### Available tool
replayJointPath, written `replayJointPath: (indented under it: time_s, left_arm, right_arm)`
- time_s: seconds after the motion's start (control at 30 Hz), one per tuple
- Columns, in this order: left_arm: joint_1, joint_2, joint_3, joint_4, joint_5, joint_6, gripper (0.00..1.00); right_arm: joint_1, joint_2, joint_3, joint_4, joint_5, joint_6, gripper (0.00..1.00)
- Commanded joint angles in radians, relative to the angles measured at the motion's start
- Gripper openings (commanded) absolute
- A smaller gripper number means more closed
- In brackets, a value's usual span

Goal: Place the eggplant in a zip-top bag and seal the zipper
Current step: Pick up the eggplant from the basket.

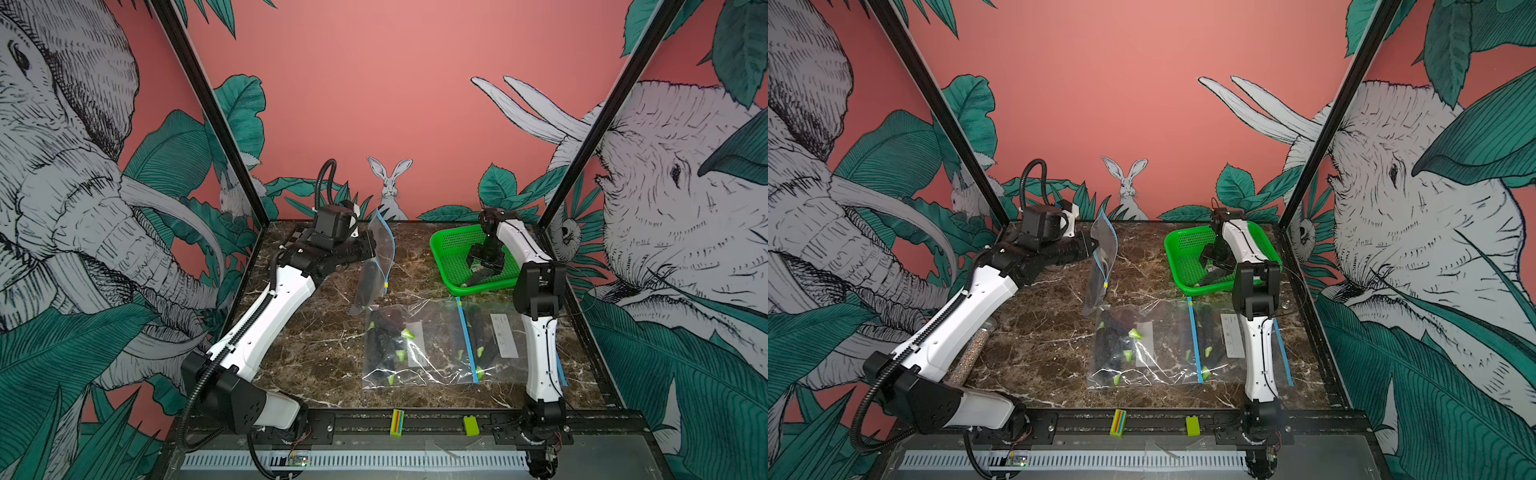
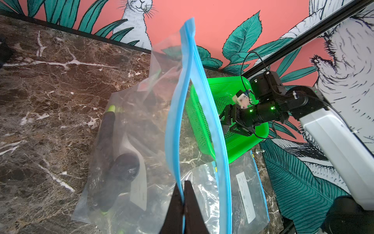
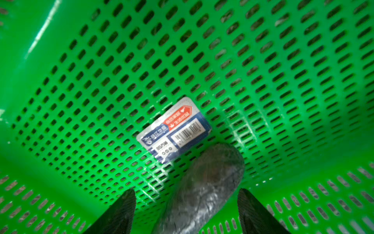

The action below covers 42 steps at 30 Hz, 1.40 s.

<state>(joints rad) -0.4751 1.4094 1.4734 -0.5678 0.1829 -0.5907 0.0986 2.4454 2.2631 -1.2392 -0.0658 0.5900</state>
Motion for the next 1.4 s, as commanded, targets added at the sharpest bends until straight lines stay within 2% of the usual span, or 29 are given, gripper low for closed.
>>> replayJointPath:
  time_s: [0.0,0.33,0.43,0.6,0.67,0.87,1.17,1.37]
  left_arm:
    - [-0.003,-0.018,0.001,0.018,0.003,0.005,0.00]
    - [-0.003,0.016,0.028,0.003,-0.006,0.006,0.00]
    - [-0.002,0.022,0.030,0.003,-0.007,0.004,0.00]
    - [-0.002,0.026,0.033,-0.003,-0.006,0.003,0.00]
    - [-0.002,0.025,0.036,-0.008,-0.008,0.003,0.00]
    - [-0.001,0.019,0.044,-0.025,-0.020,0.009,0.00]
    - [-0.003,0.016,0.055,-0.037,-0.026,0.010,0.00]
    - [-0.003,0.014,0.059,-0.030,-0.018,-0.004,0.00]
  right_arm:
    - [-0.009,0.021,0.017,0.014,0.003,-0.010,0.74]
    - [-0.013,0.060,0.013,0.068,-0.037,-0.003,0.58]
    - [-0.014,0.058,0.001,0.090,-0.048,0.002,0.56]
    - [-0.013,0.024,-0.034,0.149,-0.044,0.003,0.36]
    - [-0.013,-0.005,-0.051,0.176,-0.043,0.001,0.33]
    - [-0.014,-0.173,-0.114,0.255,-0.075,0.005,0.20]
    - [-0.003,-0.494,-0.185,0.321,-0.083,-0.041,0.14]
    - [0.123,-0.746,-0.323,0.459,-0.083,-0.065,0.12]
